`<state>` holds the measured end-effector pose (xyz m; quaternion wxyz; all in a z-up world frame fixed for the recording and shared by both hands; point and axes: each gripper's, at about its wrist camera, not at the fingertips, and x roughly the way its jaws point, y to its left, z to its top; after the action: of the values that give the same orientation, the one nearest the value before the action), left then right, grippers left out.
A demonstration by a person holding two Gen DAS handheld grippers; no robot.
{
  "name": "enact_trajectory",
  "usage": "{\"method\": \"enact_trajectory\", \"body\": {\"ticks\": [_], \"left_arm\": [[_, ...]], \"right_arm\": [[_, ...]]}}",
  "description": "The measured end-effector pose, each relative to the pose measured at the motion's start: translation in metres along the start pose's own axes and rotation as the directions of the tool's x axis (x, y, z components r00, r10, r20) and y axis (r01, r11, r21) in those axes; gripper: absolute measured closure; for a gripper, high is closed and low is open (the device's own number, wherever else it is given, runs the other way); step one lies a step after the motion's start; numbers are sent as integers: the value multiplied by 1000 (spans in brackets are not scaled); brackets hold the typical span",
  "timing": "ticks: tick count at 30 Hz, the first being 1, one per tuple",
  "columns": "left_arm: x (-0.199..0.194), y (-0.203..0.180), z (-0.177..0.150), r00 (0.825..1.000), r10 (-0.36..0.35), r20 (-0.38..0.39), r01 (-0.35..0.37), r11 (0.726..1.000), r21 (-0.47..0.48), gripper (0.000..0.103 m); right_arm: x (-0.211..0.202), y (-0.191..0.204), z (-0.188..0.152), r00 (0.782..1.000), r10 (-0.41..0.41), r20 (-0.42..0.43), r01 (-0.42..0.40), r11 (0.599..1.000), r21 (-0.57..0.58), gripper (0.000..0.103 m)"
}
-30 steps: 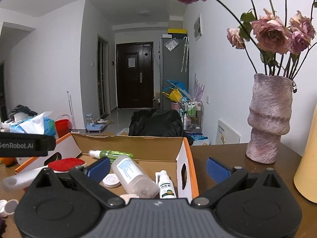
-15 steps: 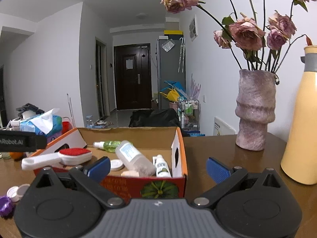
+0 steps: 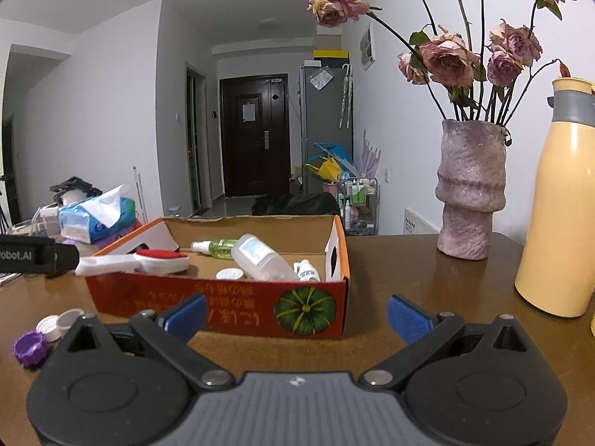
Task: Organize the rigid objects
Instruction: 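Withdraw both tools up from the box toward the caps on the table, then grasp the blue cap with the right gripper while the left grasps the purple cap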
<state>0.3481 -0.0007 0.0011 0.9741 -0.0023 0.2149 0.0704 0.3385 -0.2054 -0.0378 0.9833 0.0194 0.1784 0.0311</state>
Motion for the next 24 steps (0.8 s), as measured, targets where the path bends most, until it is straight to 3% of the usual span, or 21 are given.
{"method": "enact_trajectory", "body": {"ticks": [24], "left_arm": [[-43, 25, -41, 997, -20, -76, 20, 1000, -5, 0]], "right_arm": [[-49, 7, -27, 1000, -6, -31, 6, 1000, 0, 0]]}}
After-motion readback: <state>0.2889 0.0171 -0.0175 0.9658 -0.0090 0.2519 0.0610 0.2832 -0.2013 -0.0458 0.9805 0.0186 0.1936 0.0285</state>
